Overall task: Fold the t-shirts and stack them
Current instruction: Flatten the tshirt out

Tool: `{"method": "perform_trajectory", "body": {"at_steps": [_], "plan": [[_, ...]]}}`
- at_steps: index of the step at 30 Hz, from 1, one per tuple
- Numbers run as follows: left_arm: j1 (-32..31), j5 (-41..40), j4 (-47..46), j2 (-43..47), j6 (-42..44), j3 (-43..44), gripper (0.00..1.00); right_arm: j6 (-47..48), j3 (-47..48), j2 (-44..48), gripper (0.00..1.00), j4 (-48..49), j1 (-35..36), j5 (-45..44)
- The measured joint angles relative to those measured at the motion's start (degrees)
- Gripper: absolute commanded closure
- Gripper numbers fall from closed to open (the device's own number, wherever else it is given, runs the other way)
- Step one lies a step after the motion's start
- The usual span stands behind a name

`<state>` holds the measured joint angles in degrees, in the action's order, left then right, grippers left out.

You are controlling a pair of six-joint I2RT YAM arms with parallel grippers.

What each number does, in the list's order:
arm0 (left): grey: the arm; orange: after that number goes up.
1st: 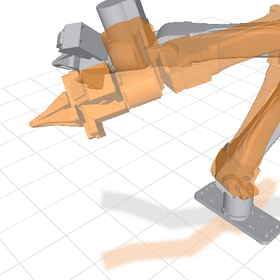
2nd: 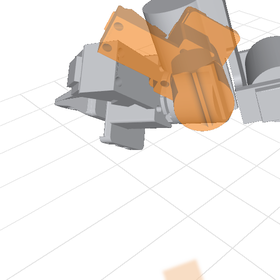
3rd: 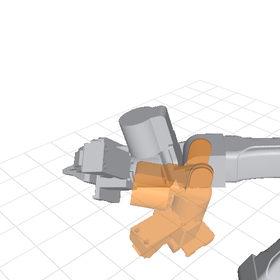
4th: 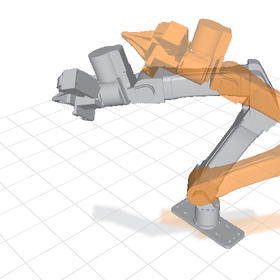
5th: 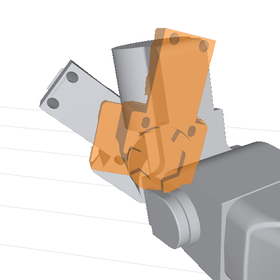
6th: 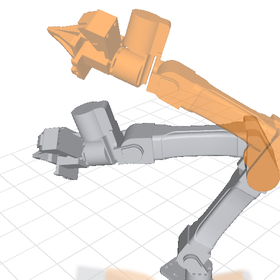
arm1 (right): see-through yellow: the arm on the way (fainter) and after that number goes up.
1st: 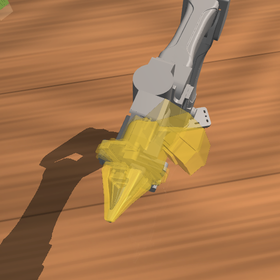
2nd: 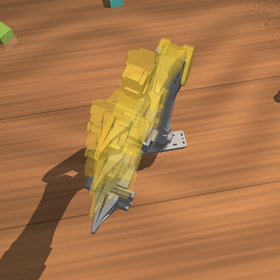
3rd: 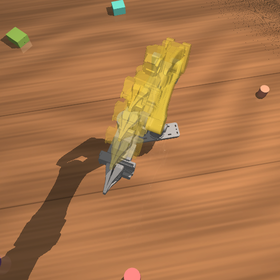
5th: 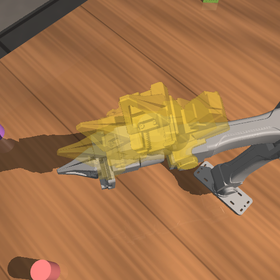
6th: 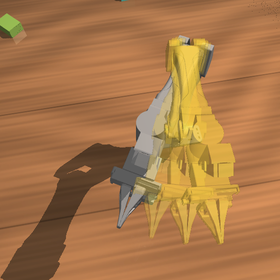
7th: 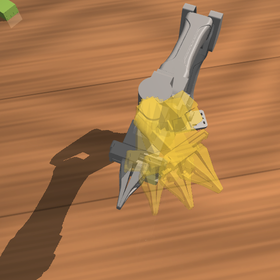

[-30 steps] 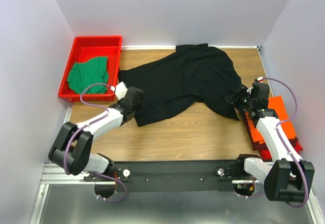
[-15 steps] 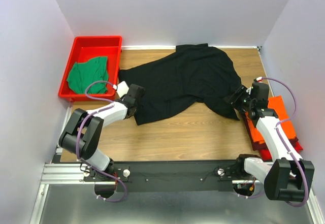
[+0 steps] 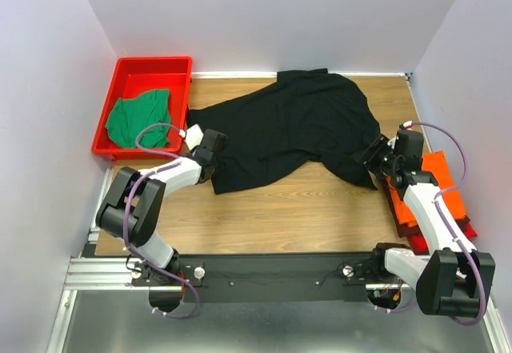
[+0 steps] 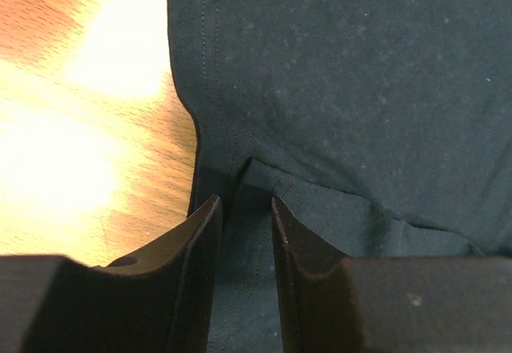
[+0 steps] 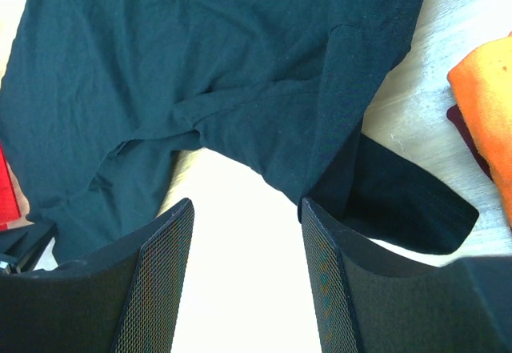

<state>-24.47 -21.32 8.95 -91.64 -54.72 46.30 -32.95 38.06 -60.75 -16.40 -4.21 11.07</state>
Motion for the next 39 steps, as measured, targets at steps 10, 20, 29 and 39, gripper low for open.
{"method": "perform_trajectory", "body": {"at_steps": [10,20,29,39], "plan": [[0.02,2.75,-1.53,4.02,0.11,-4.37,0.68,0.02,0.0,-0.57,0.37,0.02,0.0,0.02],[-0.04,4.72,-1.62,6.47,0.33,-5.09,0.69,0.02,0.0,-0.57,0.37,0.0,0.0,0.02],[-0.39,5.33,-1.62,6.47,0.39,-5.44,0.69,0.02,0.0,-0.57,0.37,0.02,0.0,0.02],[-0.39,4.0,-1.51,6.45,1.38,-5.68,0.68,0.02,0.0,-0.57,0.37,0.02,0.0,0.02]]}}
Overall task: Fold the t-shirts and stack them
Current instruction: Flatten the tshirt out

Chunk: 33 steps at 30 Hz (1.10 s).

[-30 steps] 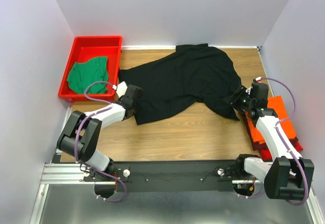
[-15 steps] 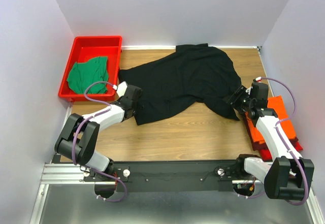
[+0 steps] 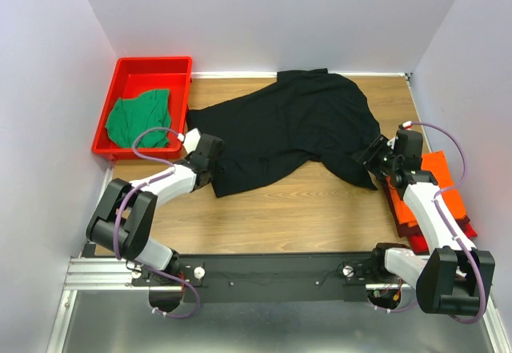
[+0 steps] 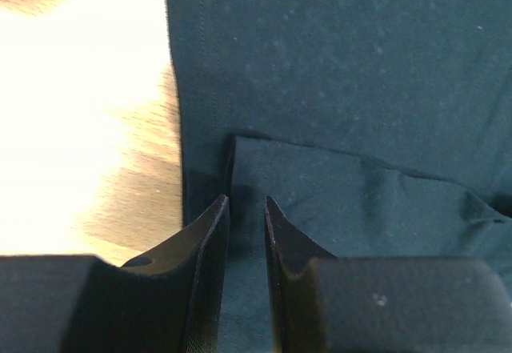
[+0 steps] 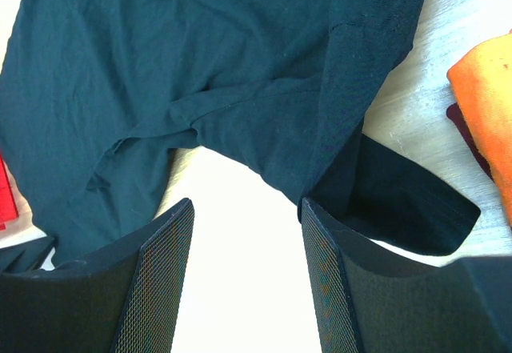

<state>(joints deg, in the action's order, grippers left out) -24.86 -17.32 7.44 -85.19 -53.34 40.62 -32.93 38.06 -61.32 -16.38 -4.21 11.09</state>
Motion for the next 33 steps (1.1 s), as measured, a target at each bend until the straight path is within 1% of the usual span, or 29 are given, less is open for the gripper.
{"method": "perform_trajectory", "body": {"at_steps": [7,12,16,23,33], "plan": [[0.0,-3.21,2.4,-1.38,1.36,4.68,0.68,0.0,0.0,0.0,0.37,0.0,0.0,0.0],[0.02,-5.05,3.13,-4.52,2.14,8.55,0.68,0.0,-0.02,0.0,0.37,-0.02,0.0,0.0],[0.04,-5.55,3.85,-6.58,2.56,8.83,0.68,0.0,-0.02,0.0,0.37,0.0,0.0,0.0],[0.11,-6.29,4.83,-7.78,2.84,8.83,0.62,0.02,-0.02,0.0,0.37,0.0,0.0,0.0],[0.39,-6.29,4.07,-9.11,3.82,8.98,0.62,0.02,-0.28,0.0,0.37,0.0,0.0,0.0]]}}
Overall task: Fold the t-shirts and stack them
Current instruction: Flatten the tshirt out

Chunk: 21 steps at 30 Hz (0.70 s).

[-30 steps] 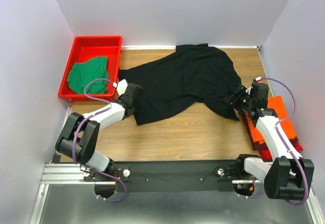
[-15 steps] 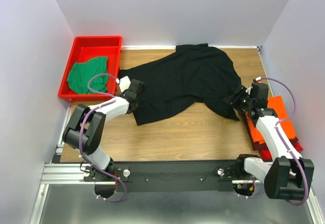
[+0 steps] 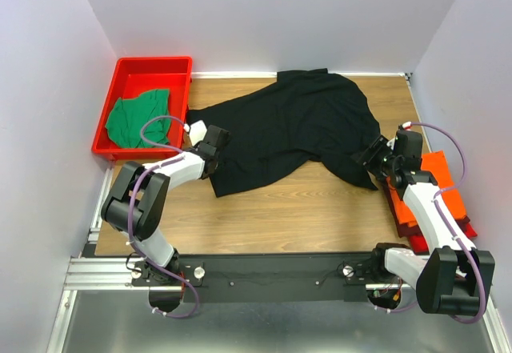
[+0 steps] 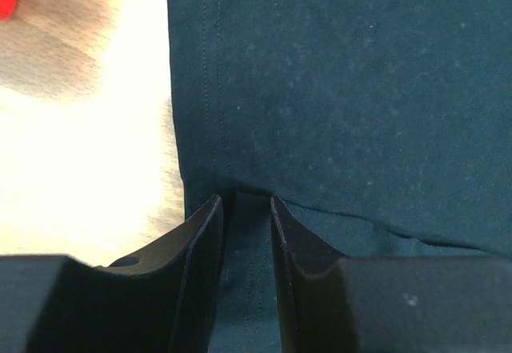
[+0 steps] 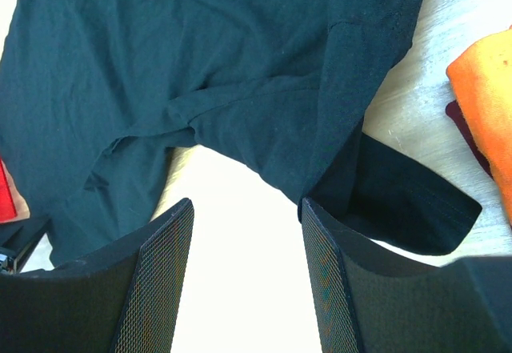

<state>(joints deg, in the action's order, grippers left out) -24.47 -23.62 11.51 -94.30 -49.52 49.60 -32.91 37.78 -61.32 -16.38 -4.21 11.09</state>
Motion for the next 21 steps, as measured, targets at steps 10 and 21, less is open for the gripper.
{"method": "perform_trajectory", "body": {"at_steps": [10,21], "plan": [[0.04,0.79,-1.33,-0.22,1.29,0.0,0.74,0.0,-0.04,0.0,0.37,0.0,0.0,0.0],[0.04,2.64,-2.27,-0.22,2.19,0.0,0.91,0.0,-0.04,0.0,0.37,0.0,0.0,0.0]]}}
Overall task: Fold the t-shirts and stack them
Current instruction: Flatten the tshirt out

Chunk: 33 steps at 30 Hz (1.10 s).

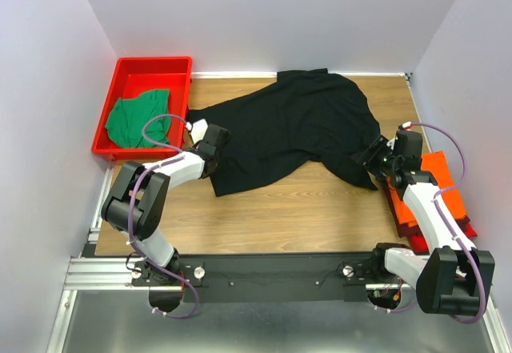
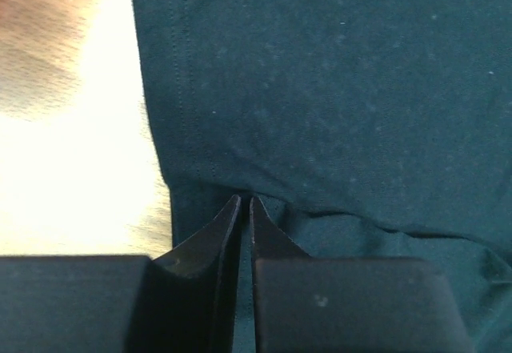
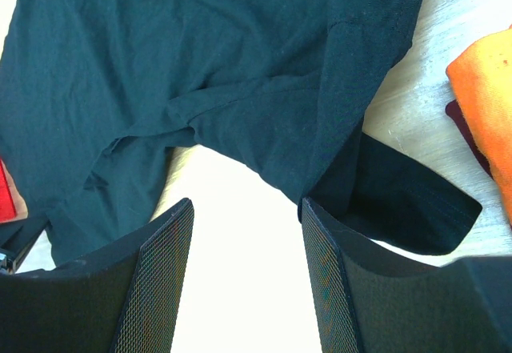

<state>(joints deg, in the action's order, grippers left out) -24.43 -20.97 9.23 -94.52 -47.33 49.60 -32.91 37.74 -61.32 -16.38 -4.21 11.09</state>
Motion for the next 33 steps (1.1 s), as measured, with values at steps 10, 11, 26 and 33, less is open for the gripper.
{"method": "perform_trajectory", "body": {"at_steps": [10,11,26,33], "plan": [[0.0,1.57,-0.61,1.53,1.29,-0.07,1.0,0.0,0.0,0.0,0.37,0.0,0.0,0.0],[0.0,1.9,-0.68,2.38,1.46,-0.2,1.0,0.0,0.0,0.0,0.37,0.0,0.0,0.0],[-0.85,8.41,-1.64,13.07,2.19,-5.64,1.0,-0.02,0.0,0.09,0.36,0.0,0.0,-0.02],[-7.65,13.92,-2.56,21.94,2.1,-11.58,1.0,-0.02,0.0,0.09,0.36,0.0,0.0,-0.07]]}}
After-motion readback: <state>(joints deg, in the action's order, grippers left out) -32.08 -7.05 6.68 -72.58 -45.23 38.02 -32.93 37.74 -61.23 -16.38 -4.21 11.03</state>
